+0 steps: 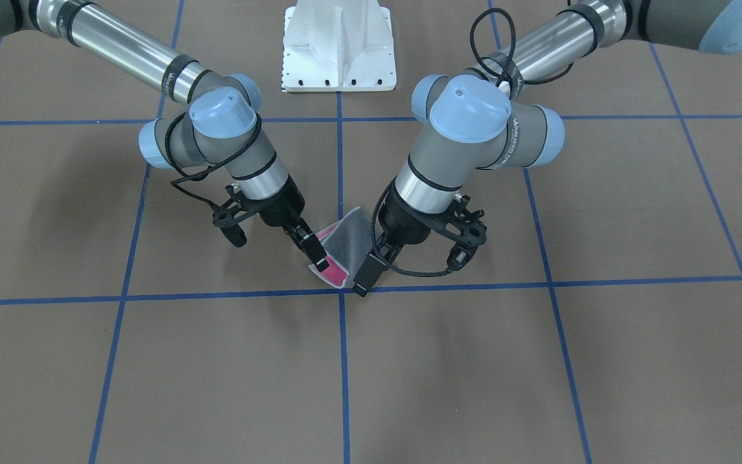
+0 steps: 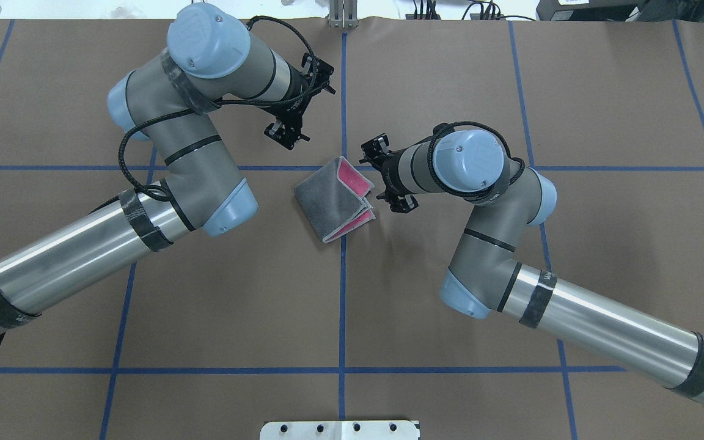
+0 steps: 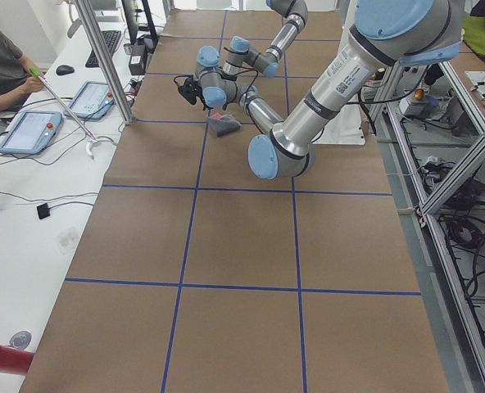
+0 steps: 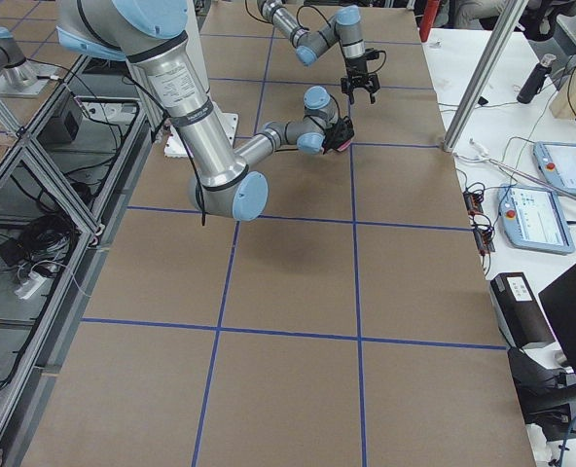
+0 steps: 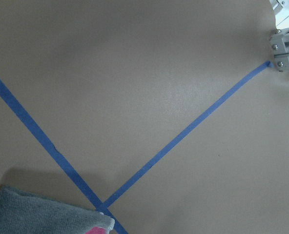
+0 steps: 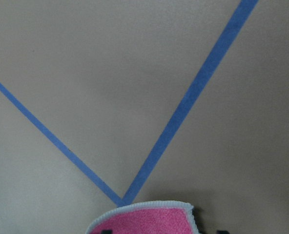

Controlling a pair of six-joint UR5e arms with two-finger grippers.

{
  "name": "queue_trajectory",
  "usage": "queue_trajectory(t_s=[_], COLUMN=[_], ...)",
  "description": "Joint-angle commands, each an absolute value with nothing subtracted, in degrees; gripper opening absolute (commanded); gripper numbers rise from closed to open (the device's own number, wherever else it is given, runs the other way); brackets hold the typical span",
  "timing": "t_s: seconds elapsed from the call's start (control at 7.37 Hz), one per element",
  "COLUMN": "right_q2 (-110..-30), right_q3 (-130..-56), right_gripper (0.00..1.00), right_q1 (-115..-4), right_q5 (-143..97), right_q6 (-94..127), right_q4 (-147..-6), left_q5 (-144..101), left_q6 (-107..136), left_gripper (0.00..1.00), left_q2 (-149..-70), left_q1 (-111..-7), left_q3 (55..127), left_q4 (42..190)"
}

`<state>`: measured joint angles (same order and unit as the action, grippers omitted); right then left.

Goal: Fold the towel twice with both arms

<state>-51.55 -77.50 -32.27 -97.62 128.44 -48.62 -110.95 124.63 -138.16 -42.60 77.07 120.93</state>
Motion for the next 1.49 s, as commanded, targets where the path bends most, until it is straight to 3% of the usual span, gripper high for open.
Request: queue_trajectory(t_s=[0.0, 0.81, 1.36], right_q2=[-49.75, -50.45, -50.45], right_q3=[-75.15, -74.27, -74.62], right_gripper=[0.70, 0.66, 0.25], right_q1=[-32.17, -32.34, -32.26], right_q5=[-95.72, -95.71, -95.71], right_q6=[126.30, 125.86, 126.64], right_q4=[-48.60, -48.78, -48.87], left_q5=[-111.09, -110.92, -110.92], left_q6=[124.45, 124.63, 124.63], left_gripper=[0.99, 0.99, 0.99], left_q2=[-138.08, -138.08, -138.08], left_q1=[-42.63, -42.45, -42.54], left_q3=[76.99, 76.99, 76.99], left_q4=[120.94, 120.76, 120.67])
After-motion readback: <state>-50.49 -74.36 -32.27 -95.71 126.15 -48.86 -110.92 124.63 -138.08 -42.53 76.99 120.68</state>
